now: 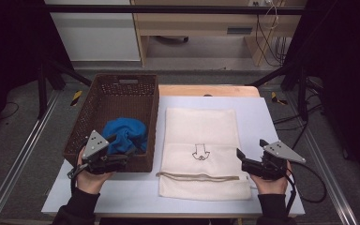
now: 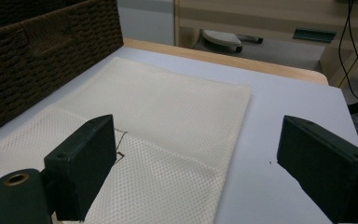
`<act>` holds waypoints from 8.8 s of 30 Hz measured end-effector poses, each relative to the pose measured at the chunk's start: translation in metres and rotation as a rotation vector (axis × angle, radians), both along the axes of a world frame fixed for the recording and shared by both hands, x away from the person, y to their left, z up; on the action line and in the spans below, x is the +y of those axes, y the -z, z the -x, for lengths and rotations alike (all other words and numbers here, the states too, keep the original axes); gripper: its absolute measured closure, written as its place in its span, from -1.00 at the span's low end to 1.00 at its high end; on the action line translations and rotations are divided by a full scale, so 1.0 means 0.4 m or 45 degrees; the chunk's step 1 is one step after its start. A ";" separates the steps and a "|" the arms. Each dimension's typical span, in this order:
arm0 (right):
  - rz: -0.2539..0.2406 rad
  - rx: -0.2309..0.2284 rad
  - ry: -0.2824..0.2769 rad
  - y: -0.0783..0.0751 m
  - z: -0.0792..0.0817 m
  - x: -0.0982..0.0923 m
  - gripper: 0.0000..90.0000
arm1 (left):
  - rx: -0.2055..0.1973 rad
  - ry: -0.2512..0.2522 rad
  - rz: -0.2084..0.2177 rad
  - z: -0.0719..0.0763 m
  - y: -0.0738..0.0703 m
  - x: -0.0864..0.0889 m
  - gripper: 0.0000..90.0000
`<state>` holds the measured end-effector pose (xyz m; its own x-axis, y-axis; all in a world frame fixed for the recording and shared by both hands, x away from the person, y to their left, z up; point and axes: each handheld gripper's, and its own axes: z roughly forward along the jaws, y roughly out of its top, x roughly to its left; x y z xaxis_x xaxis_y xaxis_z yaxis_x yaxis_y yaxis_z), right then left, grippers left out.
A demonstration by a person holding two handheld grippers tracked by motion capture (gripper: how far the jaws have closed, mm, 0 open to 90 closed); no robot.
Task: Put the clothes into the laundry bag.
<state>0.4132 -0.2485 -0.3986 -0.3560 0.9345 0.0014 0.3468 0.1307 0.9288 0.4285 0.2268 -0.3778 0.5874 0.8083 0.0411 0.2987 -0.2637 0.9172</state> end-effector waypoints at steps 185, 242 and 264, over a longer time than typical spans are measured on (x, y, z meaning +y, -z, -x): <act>0.200 0.202 -0.302 0.066 -0.040 0.225 0.96 | 0.311 0.451 -0.266 0.085 0.215 -0.361 0.97; 0.101 0.071 -0.288 0.027 -0.026 0.208 0.96 | 0.061 0.001 -0.080 -0.102 -0.103 -0.013 -0.39; 0.109 0.085 -0.292 0.031 -0.028 0.209 0.96 | 0.247 -0.092 -0.324 -0.309 0.017 0.041 -0.64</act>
